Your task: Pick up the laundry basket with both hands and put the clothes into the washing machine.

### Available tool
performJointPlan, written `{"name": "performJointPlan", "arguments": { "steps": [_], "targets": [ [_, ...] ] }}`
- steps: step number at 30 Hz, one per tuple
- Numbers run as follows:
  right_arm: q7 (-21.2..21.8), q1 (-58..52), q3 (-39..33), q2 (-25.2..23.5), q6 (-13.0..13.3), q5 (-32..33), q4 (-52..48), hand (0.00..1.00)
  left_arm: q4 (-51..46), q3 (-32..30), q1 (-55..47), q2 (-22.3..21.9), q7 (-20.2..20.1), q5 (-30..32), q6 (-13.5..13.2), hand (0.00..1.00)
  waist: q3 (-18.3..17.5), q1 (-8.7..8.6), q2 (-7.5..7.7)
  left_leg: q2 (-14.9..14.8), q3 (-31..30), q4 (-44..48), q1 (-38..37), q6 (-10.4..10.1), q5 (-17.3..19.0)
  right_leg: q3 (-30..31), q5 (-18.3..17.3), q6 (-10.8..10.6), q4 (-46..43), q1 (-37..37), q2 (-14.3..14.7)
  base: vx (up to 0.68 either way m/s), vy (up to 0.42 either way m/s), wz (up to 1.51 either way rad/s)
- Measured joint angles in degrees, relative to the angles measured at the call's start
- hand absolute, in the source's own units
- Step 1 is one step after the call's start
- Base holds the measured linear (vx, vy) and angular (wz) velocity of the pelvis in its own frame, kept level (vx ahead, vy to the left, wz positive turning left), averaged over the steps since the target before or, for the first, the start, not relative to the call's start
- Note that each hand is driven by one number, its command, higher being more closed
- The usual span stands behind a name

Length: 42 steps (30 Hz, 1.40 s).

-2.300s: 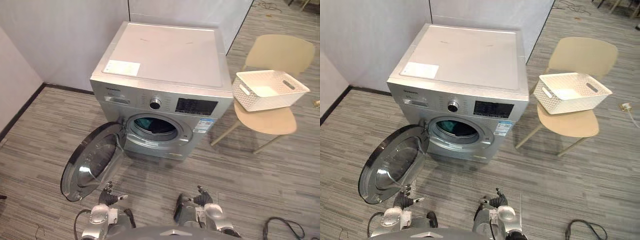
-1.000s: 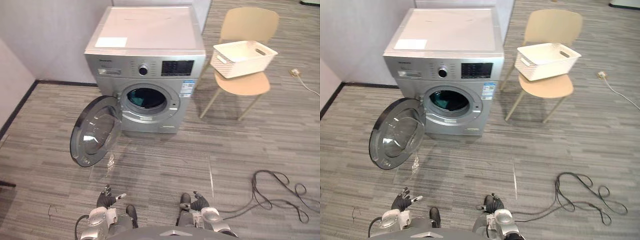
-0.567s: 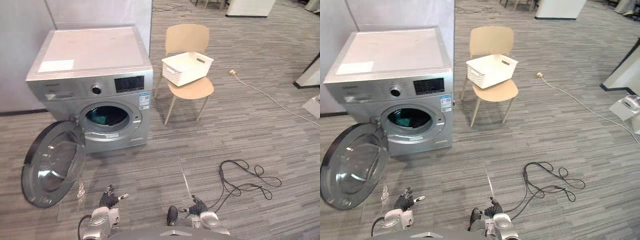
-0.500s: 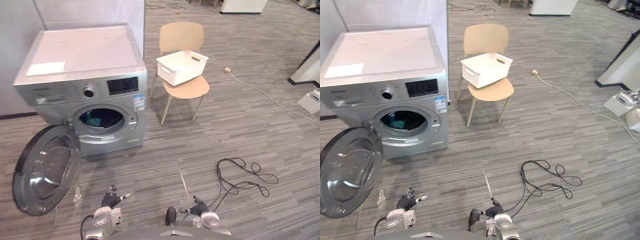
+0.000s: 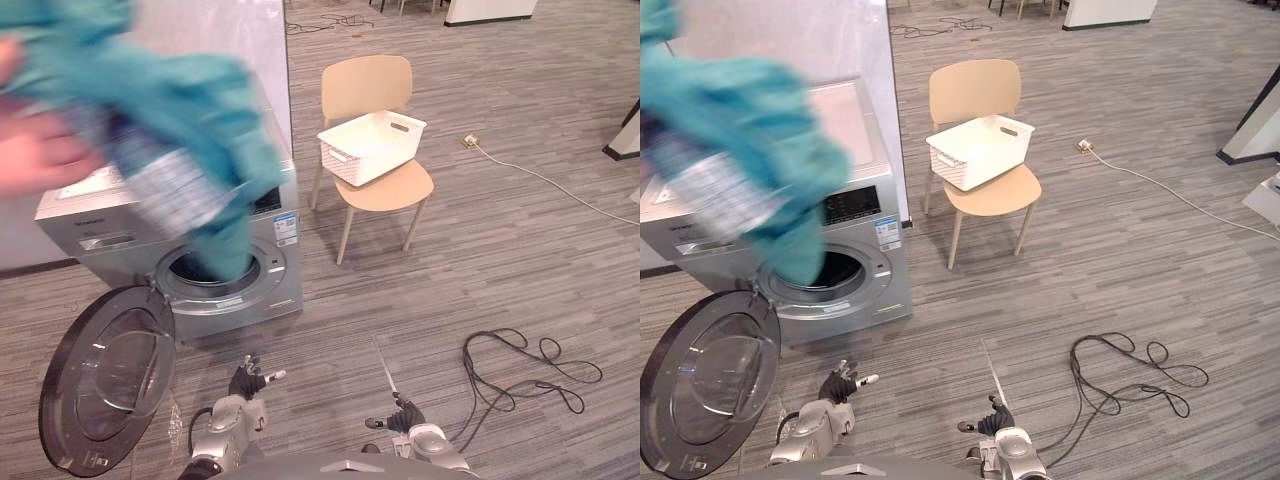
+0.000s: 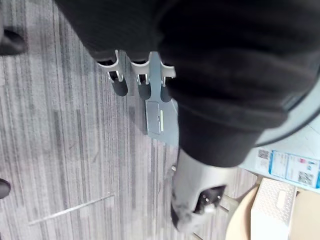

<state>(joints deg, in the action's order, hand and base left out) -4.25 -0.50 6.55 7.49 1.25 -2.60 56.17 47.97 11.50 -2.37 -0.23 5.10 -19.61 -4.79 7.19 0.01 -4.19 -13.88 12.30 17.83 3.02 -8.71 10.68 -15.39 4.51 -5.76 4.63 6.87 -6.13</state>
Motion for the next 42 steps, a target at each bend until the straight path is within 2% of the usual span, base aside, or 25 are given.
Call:
{"name": "performJointPlan", "arguments": {
  "steps": [1,3,4,6,7,11,15,18,20,23,24,26,27,29,32,34,35,36,37,39,42],
  "targets": [
    [0.0,0.5,1.4,-0.5,0.2,0.0,-0.1,0.0,-0.1,0.1,0.4,1.0,0.5,0.0,-0.1,0.0,0.4,-0.07,1.87,1.6,0.3,-0.4,-0.1,0.3,0.1,-0.5,0.1,0.1,0.0,0.1,-1.6,0.03,0.166,0.13],
    [0.0,0.7,2.5,-1.4,0.2,0.0,-0.1,0.0,0.0,0.5,0.2,2.0,0.7,0.0,-0.1,0.0,0.3,0.07,3.12,3.1,1.2,-1.2,-0.6,0.9,0.0,-0.5,0.3,0.0,0.0,-0.3,-2.9,0.05,0.18,-0.06],
    [0.0,0.9,2.9,-1.5,0.2,0.0,-0.1,0.0,0.0,0.6,0.1,2.1,0.7,0.0,-0.1,0.0,0.2,0.19,3.21,4.0,2.0,-2.4,-1.8,1.1,-0.1,-0.3,0.3,0.0,0.0,-0.3,-3.6,0.06,0.112,-0.19],
    [0.1,1.2,4.0,-1.3,0.2,0.0,0.1,0.0,-0.1,2.0,0.2,2.3,0.6,0.0,-0.2,0.0,-0.4,0.19,2.85,5.0,3.0,-4.7,-3.1,1.6,-0.7,0.4,0.3,0.0,0.0,-0.6,-4.2,0.1,0.05,-0.23],
    [0.1,1.5,4.7,-1.3,0.2,0.0,0.7,0.0,-0.1,2.7,0.2,2.4,0.5,0.0,-0.2,0.0,-1.1,0.38,2.33,5.3,3.6,-6.1,-3.6,2.3,-1.5,0.5,0.3,0.0,0.0,-1.0,-4.3,0.12,0.017,-0.22],
    [0.3,1.7,6.9,-1.1,0.1,0.0,1.3,0.0,0.0,3.4,0.3,1.9,0.2,-0.1,-0.3,0.0,-2.1,0.46,0.36,5.1,3.2,-8.5,-5.7,2.7,-2.4,0.2,0.3,0.0,0.0,-0.6,-3.5,0.15,-0.028,-0.1],
    [0.3,1.6,7.5,-1.1,0.1,-0.1,1.4,0.0,0.1,4.5,0.8,1.9,-0.5,-0.4,-0.3,0.0,-2.4,0.46,0.63,4.9,3.6,-9.2,-7.9,2.7,-2.3,0.5,0.6,0.2,0.0,0.5,-3.4,0.08,-0.017,-0.19],
    [0.4,1.5,7.9,-1.0,0.1,-0.1,1.5,0.0,0.1,4.5,0.9,2.0,-0.5,-0.5,-0.3,0.0,-2.5,0.79,0.79,5.0,4.7,-9.1,-8.3,2.8,-2.2,1.0,2.2,0.2,0.0,-0.5,-3.5,0.01,0.012,-0.32],
    [0.5,1.5,7.8,-1.0,0.0,-0.1,1.5,0.0,0.3,4.5,0.9,2.0,-0.5,-0.4,-0.3,0.0,-2.6,0.81,0.98,5.5,5.2,-9.1,-8.6,3.9,-1.5,2.1,3.2,0.2,0.0,-1.2,-3.9,-0.03,0.034,-0.26],
    [0.5,1.4,7.6,-1.0,-0.2,-0.1,1.5,0.0,0.4,4.9,0.9,2.0,-0.5,-0.4,-0.3,0.0,-2.8,0.82,1.38,6.3,5.7,-9.1,-9.2,4.3,-1.2,2.6,3.2,0.2,-1.4,-1.9,-4.8,-0.07,0.038,-0.19],
    [0.5,1.7,7.2,-1.0,-0.2,-0.1,1.4,0.0,0.1,5.1,1.0,2.0,-0.5,-0.4,-0.3,0.0,-2.8,0.88,1.22,6.4,6.6,-9.1,-9.1,4.5,-1.0,3.1,2.1,-0.2,-5.5,-4.8,-5.3,-0.11,0.058,-0.35],
    [0.5,2.1,6.1,-1.3,-0.2,-0.1,0.8,0.0,0.0,6.2,1.2,2.1,-0.5,-0.4,-0.3,0.0,-2.3,0.71,1.72,6.9,7.4,-9.1,-9.3,4.8,-0.9,4.2,-1.3,0.3,-14.5,-9.7,-6.6,-0.14,0.049,-0.37],
    [0.5,2.9,5.8,-1.9,-0.2,0.0,0.8,0.0,-0.1,7.2,1.4,3.2,-0.6,-0.3,-0.3,0.0,-1.2,0.56,2.73,7.4,8.3,-9.0,-10.4,4.9,-0.8,4.6,-3.4,1.2,-22.4,-13.2,-7.8,-0.15,0.01,-0.26],
    [0.5,3.1,5.6,-2.5,-0.2,0.0,0.7,0.0,-0.1,7.2,1.4,3.6,-0.6,-0.2,-0.2,0.0,-0.7,0.15,3.19,7.5,8.3,-9.3,-11.1,5.0,-0.7,4.2,-3.6,1.2,-24.0,-13.9,-8.2,-0.14,-0.016,-0.19],
    [0.4,3.6,5.7,-2.8,-0.3,0.2,0.0,0.0,-0.1,6.5,1.4,3.8,-0.5,0.0,-0.2,0.0,-0.3,-0.12,4.0,7.8,9.7,-10.1,-10.3,4.5,-0.8,3.6,-4.3,0.1,-19.2,-14.1,-8.5,-0.16,-0.07,-0.39],
    [0.4,3.5,5.4,-2.8,-0.4,1.2,-2.6,0.0,-0.2,6.4,1.9,3.9,-0.5,-0.6,-0.2,0.0,0.9,-1.33,3.97,7.6,9.3,-10.2,-9.6,4.0,-0.1,4.0,-5.8,-0.7,-19.0,-15.2,-8.6,-0.16,-0.116,-0.21],
    [0.4,3.2,5.0,-2.8,-0.5,1.3,-4.3,0.0,-0.2,6.5,2.1,3.8,-0.6,-1.0,-0.2,0.0,1.6,-2.14,3.68,7.2,7.6,-10.3,-9.5,3.4,-0.3,4.1,-6.1,-0.8,-18.6,-14.9,-7.4,-0.12,-0.135,-0.11],
    [0.4,2.9,5.0,-2.7,-0.5,1.4,-5.0,0.0,-0.2,6.4,2.2,3.9,-0.6,-1.7,-0.2,0.0,1.6,-2.26,3.56,7.0,7.1,-10.8,-9.5,2.9,-0.6,4.0,-6.2,-1.0,-18.2,-14.8,-6.6,-0.02,-0.187,-0.13],
    [0.4,1.3,4.9,-2.6,-0.5,2.5,-8.3,0.0,-0.2,6.3,2.3,3.5,-1.1,-2.4,-0.2,0.0,1.1,-2.37,2.65,6.1,6.1,-12.8,-9.8,2.0,-1.9,3.9,-6.5,-0.8,-17.9,-15.0,-4.8,0.04,-0.166,-0.11],
    [0.4,-0.6,4.0,-2.4,-0.4,2.9,-11.1,0.0,-0.2,6.3,2.6,3.5,-1.8,-2.8,-0.2,0.0,1.1,-3.04,2.56,4.9,5.0,-14.2,-10.1,1.1,-2.3,3.2,-8.2,0.0,-19.8,-15.4,-3.5,0.06,-0.168,0.04],
    [0.4,-3.4,3.5,-2.4,0.1,3.0,-15.3,0.0,-0.5,5.2,2.6,3.8,-1.8,-2.8,-0.2,0.0,0.3,-3.6,3.09,0.9,3.1,-11.0,-9.4,-1.8,-0.1,1.0,-14.0,2.0,-26.5,-16.4,-1.5,0.15,-0.245,0.25]
  ]
}}
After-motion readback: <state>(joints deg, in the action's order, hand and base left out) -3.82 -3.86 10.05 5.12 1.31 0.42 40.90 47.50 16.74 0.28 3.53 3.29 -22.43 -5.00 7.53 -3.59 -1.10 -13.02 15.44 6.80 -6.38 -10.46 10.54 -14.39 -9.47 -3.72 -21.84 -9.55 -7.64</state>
